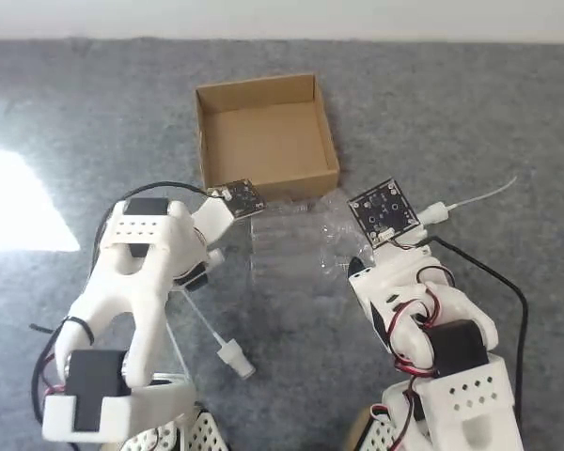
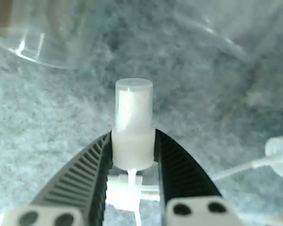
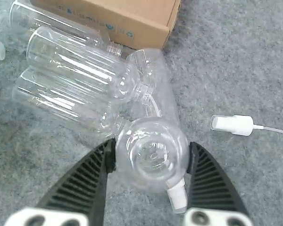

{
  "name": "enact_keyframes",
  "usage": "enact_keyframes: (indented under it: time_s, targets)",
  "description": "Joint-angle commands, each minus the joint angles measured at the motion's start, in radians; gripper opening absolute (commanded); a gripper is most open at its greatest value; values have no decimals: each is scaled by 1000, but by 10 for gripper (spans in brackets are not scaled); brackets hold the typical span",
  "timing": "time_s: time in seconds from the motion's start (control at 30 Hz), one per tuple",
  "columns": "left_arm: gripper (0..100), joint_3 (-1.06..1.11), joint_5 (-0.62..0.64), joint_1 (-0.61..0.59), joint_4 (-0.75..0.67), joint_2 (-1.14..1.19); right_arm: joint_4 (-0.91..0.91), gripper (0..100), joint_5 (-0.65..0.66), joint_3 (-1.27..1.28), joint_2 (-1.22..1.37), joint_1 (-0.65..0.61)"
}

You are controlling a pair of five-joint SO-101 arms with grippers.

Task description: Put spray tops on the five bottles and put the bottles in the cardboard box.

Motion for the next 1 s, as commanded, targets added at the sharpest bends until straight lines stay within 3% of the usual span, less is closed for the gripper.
enact_keyframes:
  time_s: [0.0,0.17,0.63,0.97]
  targets:
    - [91,35,97,-2,-124,-6,-21,125,2,-15,-28,12]
    - [214,67,147,-2,-193,-5,-21,125,2,-14,-28,12]
    - [210,62,147,21,-255,-3,-19,125,2,-14,-28,12]
    - [210,-81,149,117,-2,-3,-19,125,2,-14,-28,12]
